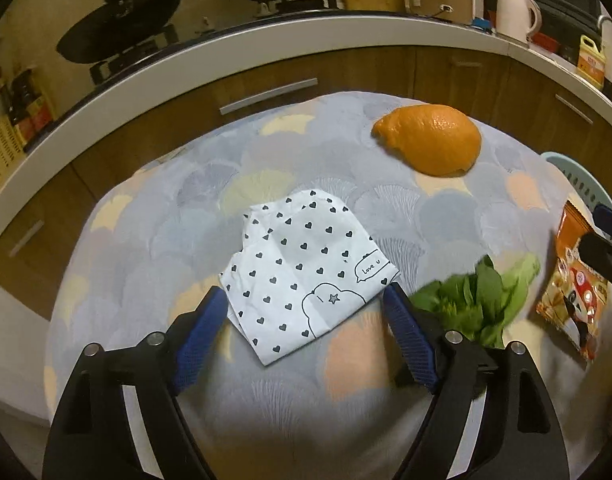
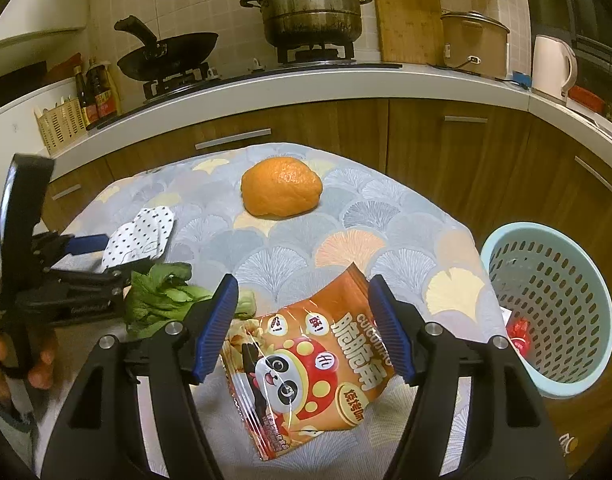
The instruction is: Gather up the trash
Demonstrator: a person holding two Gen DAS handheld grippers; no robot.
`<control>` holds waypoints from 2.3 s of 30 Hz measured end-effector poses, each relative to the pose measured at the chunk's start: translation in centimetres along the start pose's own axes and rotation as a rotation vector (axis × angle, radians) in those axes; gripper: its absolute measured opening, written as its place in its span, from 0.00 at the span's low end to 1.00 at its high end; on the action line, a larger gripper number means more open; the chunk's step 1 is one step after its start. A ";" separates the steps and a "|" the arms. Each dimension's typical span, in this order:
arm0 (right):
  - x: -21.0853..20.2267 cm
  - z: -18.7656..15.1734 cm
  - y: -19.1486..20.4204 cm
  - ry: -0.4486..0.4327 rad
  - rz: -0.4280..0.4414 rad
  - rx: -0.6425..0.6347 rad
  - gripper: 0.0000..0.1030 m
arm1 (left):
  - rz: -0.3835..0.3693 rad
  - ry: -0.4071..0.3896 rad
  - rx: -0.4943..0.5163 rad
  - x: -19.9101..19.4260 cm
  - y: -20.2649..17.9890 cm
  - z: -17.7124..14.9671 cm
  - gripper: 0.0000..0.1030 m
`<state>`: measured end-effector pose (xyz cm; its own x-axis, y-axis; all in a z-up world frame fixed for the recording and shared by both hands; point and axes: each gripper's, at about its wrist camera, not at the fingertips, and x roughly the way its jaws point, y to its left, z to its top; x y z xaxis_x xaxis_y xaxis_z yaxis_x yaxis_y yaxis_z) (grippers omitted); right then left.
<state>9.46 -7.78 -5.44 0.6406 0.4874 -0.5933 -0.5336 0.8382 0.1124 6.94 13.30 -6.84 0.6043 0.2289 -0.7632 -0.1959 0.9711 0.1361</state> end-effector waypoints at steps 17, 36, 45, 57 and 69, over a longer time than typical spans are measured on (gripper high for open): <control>0.3 -0.1 0.2 0.009 -0.033 -0.013 0.62 | -0.175 -0.082 -0.171 0.0 3.2 0.8 0.11; -1.2 0.9 -1.8 -0.007 -0.106 0.055 0.62 | -0.268 -0.251 -0.346 -3.3 6.2 0.4 0.04; 3.0 7.1 0.6 0.060 0.003 -0.004 0.62 | -0.267 -0.252 -0.339 -3.2 6.0 0.3 0.04; 12.2 9.5 3.8 0.165 -0.038 0.012 0.82 | -0.287 -0.235 -0.355 -2.6 6.5 0.6 0.04; 11.8 9.0 4.4 0.122 -0.022 -0.015 0.25 | -0.276 -0.237 -0.323 -2.6 5.6 0.7 0.04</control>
<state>19.66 3.85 -4.76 0.5810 0.4351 -0.6878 -0.5292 0.8440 0.0869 4.80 18.16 -3.66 0.8193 0.0109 -0.5732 -0.2105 0.9357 -0.2830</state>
